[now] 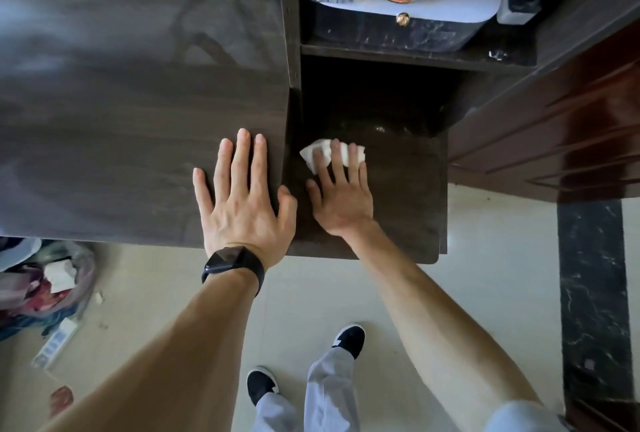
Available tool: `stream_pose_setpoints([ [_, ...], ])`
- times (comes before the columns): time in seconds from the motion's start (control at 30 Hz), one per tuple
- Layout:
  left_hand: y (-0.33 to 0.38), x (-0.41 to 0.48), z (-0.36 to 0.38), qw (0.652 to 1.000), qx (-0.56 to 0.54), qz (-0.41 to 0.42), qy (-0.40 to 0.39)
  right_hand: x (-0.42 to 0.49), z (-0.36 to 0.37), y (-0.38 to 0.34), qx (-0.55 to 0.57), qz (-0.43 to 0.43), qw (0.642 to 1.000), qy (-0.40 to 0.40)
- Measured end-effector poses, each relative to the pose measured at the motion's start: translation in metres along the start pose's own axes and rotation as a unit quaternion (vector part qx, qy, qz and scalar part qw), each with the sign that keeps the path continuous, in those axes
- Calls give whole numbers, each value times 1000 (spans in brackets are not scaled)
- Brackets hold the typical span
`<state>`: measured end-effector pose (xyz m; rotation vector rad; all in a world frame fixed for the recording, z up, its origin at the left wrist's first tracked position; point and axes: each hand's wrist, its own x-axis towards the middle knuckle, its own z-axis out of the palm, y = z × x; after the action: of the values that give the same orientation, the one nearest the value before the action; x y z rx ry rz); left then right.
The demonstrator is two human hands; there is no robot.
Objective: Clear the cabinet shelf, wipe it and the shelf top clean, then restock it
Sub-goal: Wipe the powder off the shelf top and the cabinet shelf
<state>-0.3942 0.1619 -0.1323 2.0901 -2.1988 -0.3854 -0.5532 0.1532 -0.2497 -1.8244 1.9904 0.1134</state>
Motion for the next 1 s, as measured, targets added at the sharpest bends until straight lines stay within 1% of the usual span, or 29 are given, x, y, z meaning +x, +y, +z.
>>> stream_pose_setpoints([
  [0.07, -1, 1, 1, 1000, 5, 0, 3, 47, -17, 7, -3, 21, 1000, 3],
  [0.13, -2, 2, 1, 1000, 6, -1, 4, 70, -26, 21, 20, 107, 994, 8],
  [0.2, -2, 3, 1, 1000, 9, -1, 1, 63, -26, 42, 41, 212, 976, 33],
  [0.23, -2, 2, 0, 1000, 11, -1, -3, 50, -24, 52, 49, 251, 966, 46],
  [0.3, -2, 4, -1, 1000, 10, -2, -8, 18, -20, 66, 64, 290, 954, 49],
  [0.37, -1, 4, -2, 1000, 10, -4, -11, -13, -17, 60, 72, 282, 957, 23],
  [0.4, -1, 4, -2, 1000, 9, -4, -10, -25, -13, 51, 62, 252, 966, 10],
  [0.47, 0, 4, -3, 1000, 9, -6, -10, -37, -6, 29, 26, 154, 988, -14],
  [0.53, 0, 3, -2, 1000, 11, -7, -7, -24, -4, 13, 3, 71, 997, -19],
  [0.6, 0, 2, -1, 1000, 14, -7, -3, 16, -12, 8, 4, 29, 1000, -1],
  [0.63, 0, 2, 0, 1000, 15, -5, 1, 40, -20, 9, 9, 25, 1000, 3],
  [0.73, -1, 1, 2, 1000, 19, -3, 11, 99, -42, 28, 3, 52, 999, 4],
  [0.8, -1, 2, 2, 1000, 19, -2, 11, 113, -50, 51, 2, 106, 994, 7],
  [0.9, 0, 3, 1, 1000, 18, -1, 11, 97, -55, 80, 49, 214, 975, 20],
  [1.0, 1, 1, 1, 1000, 14, 2, 13, 46, -42, 83, 78, 249, 965, 38],
])
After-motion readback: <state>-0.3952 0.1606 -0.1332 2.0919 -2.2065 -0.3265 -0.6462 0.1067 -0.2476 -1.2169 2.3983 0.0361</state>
